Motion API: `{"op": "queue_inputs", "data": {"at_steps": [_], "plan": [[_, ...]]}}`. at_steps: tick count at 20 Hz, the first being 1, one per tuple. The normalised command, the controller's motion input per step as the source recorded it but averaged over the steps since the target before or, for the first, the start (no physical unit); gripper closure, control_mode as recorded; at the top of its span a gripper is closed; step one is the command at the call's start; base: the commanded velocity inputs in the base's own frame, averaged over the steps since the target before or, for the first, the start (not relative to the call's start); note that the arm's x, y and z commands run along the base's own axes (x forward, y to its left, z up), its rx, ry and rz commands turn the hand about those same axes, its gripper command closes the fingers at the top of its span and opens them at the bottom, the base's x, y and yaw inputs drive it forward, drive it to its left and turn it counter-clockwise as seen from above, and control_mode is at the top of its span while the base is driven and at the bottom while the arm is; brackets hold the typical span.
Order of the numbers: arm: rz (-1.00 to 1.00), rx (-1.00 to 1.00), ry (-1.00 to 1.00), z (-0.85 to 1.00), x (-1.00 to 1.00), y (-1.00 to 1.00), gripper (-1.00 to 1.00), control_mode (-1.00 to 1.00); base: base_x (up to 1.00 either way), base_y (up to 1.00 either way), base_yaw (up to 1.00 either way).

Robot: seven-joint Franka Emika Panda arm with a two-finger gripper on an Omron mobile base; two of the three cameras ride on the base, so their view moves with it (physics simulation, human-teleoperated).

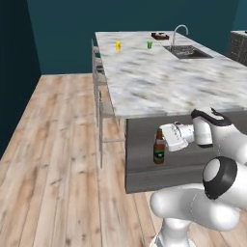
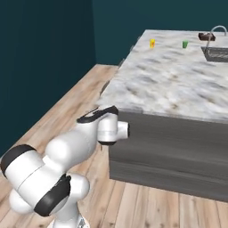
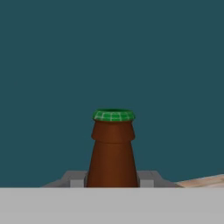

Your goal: Place the drinks on the dining counter in a tight cluster.

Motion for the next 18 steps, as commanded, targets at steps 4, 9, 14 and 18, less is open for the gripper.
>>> {"op": "queue_inputs", "data": {"at_steps": [4,9,14,18], "plan": [[0.0,0.0,0.0,0.0,0.0,0.0,1.0,1.0,0.69,-0.11,0.0],[0.0,0.0,0.0,0.0,0.0,0.0,1.0,1.0,0.6,-0.07,0.0],[0.0,0.0,0.0,0.0,0.0,0.0,1.0,1.0,0.53,-0.03,0.0],[0.0,0.0,0.0,0.0,0.0,0.0,1.0,1.0,0.47,-0.01,-0.16]]}}
